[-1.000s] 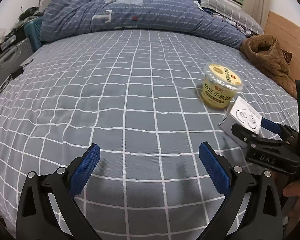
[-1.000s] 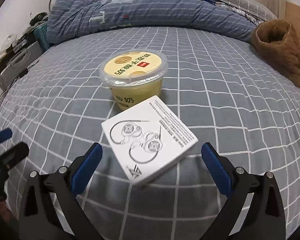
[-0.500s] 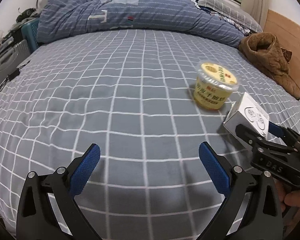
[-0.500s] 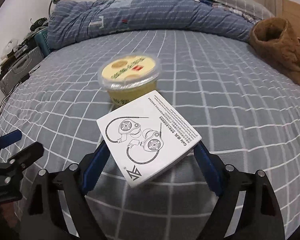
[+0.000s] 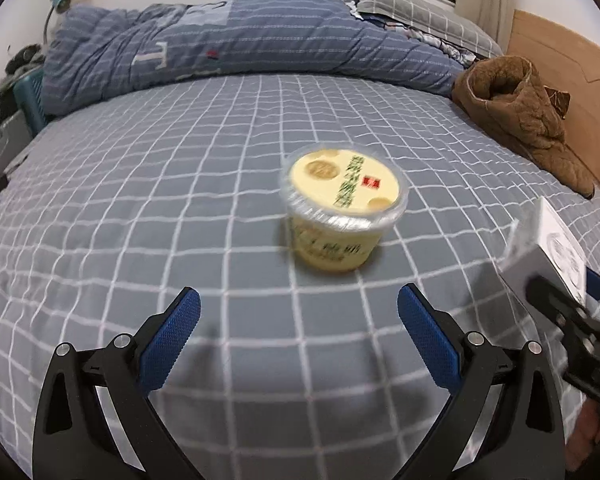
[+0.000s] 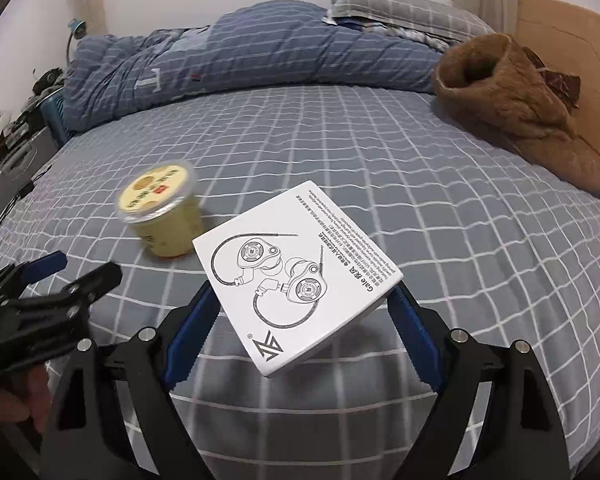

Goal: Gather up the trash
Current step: 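Close the left tool on the yellow yogurt cup while the right tool holds the white box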

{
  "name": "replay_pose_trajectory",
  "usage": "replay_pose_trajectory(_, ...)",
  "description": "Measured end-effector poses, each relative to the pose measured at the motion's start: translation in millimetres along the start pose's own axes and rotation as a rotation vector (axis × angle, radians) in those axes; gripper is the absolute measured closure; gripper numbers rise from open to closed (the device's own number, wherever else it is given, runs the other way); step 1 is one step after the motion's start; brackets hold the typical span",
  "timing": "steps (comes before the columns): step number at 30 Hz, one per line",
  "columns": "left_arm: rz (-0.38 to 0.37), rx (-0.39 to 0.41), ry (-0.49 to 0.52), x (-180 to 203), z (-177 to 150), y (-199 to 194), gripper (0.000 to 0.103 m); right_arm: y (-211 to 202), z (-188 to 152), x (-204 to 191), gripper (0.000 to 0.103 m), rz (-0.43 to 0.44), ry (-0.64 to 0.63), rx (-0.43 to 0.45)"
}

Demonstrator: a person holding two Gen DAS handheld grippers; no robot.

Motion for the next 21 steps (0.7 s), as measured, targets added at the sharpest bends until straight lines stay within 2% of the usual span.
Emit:
replay_pose_trajectory(7,0.034,0.007,-0.005,20,15,32,0.006,2,1,27,0.021,0.001,0.059,-0.005)
replay_pose_trajectory(15,0.051,0.04,0.005,33,37,53,0.006,6,-1,28,0.021,0.018,0.072,-0.013)
replay_pose_trajectory(21,0.059,0.049,0.016,37,41,61,0.008,9,-2,29,0.021,0.021,0.081,-0.018)
Point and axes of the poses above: each gripper's, at about its wrist camera, not at the fingertips, and y roughly the way its jaws point, x to its right, z to its top, the point moved 2 cm from there along y, roughly the way its jaws point
